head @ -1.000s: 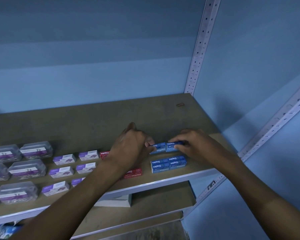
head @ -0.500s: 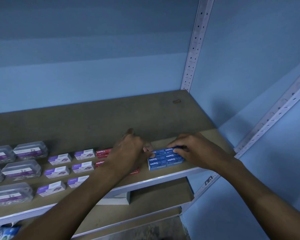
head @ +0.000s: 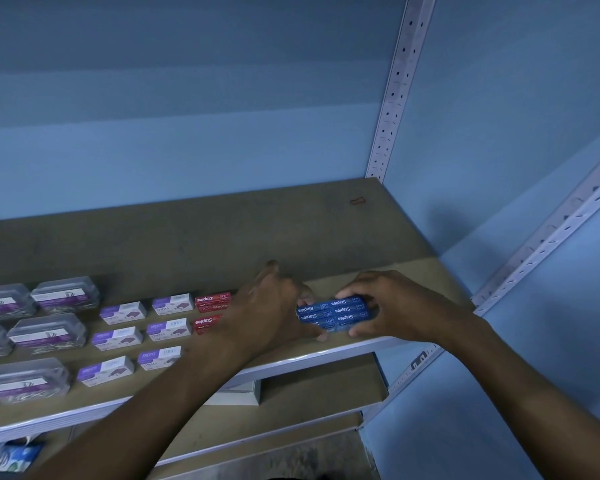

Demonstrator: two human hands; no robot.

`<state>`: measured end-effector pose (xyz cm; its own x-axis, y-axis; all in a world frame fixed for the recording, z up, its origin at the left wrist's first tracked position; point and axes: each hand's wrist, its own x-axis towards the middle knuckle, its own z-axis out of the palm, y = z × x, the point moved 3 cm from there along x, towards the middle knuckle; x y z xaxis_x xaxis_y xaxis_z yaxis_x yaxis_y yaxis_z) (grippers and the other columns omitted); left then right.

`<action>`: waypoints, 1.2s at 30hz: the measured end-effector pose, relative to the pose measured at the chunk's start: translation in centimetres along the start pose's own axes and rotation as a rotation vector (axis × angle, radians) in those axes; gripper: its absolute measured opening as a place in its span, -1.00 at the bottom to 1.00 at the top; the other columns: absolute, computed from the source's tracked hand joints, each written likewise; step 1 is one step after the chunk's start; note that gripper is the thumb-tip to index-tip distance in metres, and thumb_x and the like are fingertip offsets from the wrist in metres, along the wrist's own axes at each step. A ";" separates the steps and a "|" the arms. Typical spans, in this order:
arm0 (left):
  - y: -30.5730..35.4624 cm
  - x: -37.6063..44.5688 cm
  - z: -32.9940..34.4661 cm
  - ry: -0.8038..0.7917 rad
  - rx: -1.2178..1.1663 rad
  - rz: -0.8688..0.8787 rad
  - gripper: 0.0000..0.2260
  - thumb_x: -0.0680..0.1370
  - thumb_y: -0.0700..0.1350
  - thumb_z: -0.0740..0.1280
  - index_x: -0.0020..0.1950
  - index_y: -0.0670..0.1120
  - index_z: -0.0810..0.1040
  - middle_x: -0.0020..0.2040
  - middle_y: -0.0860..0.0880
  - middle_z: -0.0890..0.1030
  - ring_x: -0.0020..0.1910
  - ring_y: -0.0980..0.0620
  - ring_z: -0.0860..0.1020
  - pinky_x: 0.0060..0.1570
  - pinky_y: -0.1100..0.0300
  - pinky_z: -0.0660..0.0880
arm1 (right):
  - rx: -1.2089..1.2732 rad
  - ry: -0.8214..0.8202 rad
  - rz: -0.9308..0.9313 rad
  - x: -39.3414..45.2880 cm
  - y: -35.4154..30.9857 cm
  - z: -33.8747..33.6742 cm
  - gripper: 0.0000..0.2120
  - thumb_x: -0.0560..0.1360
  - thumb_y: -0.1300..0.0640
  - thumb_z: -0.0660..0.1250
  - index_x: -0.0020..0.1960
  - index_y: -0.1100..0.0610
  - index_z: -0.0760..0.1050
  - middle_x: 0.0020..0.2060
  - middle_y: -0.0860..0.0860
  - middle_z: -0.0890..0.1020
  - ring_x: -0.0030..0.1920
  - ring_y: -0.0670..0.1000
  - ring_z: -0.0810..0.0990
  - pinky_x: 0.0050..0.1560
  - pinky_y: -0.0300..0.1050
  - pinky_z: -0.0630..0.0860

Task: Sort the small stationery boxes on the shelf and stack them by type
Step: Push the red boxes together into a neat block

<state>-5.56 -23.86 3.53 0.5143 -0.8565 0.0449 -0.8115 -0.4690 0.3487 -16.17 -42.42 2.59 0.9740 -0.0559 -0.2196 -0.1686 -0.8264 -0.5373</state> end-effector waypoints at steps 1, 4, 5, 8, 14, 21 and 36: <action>-0.1 0.1 0.2 -0.007 0.022 0.008 -0.57 0.32 0.35 0.42 0.07 0.17 0.64 -0.06 0.15 0.68 0.06 0.05 0.37 -0.08 0.12 0.52 | -0.010 0.014 -0.008 0.1 0.0 0.0 -0.50 0.40 0.00 0.59 0.30 -0.03 0.58 0.14 -0.11 0.65 0.05 -0.07 0.63 0.11 -0.11 0.64; 0.1 0.3 0.3 0.009 0.066 0.040 -0.59 0.36 0.34 0.40 0.10 0.15 0.63 -0.05 0.14 0.68 0.07 0.04 0.36 -0.04 0.08 0.52 | -0.033 0.031 -0.022 0.2 0.0 0.3 -0.56 0.43 0.00 0.56 0.28 -0.03 0.59 0.13 -0.08 0.67 0.03 -0.07 0.63 0.10 -0.11 0.64; 0.0 0.3 0.3 0.011 0.064 0.038 -0.59 0.37 0.32 0.40 0.10 0.15 0.63 -0.05 0.13 0.68 0.07 0.04 0.37 -0.05 0.09 0.51 | -0.031 0.033 -0.023 0.2 0.0 0.3 -0.57 0.44 -0.01 0.55 0.28 -0.03 0.59 0.14 -0.08 0.67 0.03 -0.07 0.63 0.10 -0.11 0.64; 0.0 0.1 0.4 0.006 0.050 0.033 -0.59 0.37 0.32 0.40 0.11 0.14 0.62 -0.04 0.13 0.68 0.04 0.06 0.40 -0.02 0.09 0.52 | -0.018 0.026 -0.016 0.2 0.0 0.3 -0.55 0.42 -0.01 0.57 0.28 -0.05 0.58 0.14 -0.10 0.66 0.03 -0.09 0.63 0.11 -0.12 0.64; -2.4 -1.9 -2.8 0.147 0.044 -0.001 -0.56 0.39 0.32 0.37 0.19 0.16 0.56 0.04 0.18 0.61 0.06 0.07 0.44 0.02 0.10 0.52 | -0.018 0.135 -0.023 0.1 -2.0 -1.5 -0.54 0.40 -0.20 0.51 0.27 -0.27 0.51 0.11 -0.35 0.54 0.06 -0.30 0.51 -0.01 -0.26 0.55; -8.3 -6.9 -6.9 0.160 0.112 -0.094 -0.81 0.44 0.10 0.47 0.03 0.16 0.66 -0.04 0.23 0.67 -0.11 0.21 0.37 -0.24 0.24 0.44 | -0.033 0.196 -0.134 2.3 -7.5 -0.8 -0.82 0.54 -0.04 0.43 0.13 -0.20 0.63 -0.06 -0.32 0.54 -0.03 -0.36 0.48 -0.12 -0.36 0.42; -9.3 -8.3 -6.0 0.088 0.156 -0.071 -0.83 0.51 0.11 0.38 0.05 0.14 0.67 -0.06 0.18 0.68 -0.02 0.13 0.38 -0.33 0.42 0.14 | -0.132 0.077 -0.179 6.2 -11.3 3.3 -0.81 0.51 0.03 0.49 0.13 -0.09 0.70 -0.04 -0.15 0.71 -0.16 -0.20 0.60 -0.18 -0.41 0.48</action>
<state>-0.59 -11.07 5.55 0.5888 -0.8009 0.1091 -0.8018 -0.5616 0.2044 -8.68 -31.59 4.63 0.9961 0.0595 -0.0647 0.0241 -0.8929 -0.4497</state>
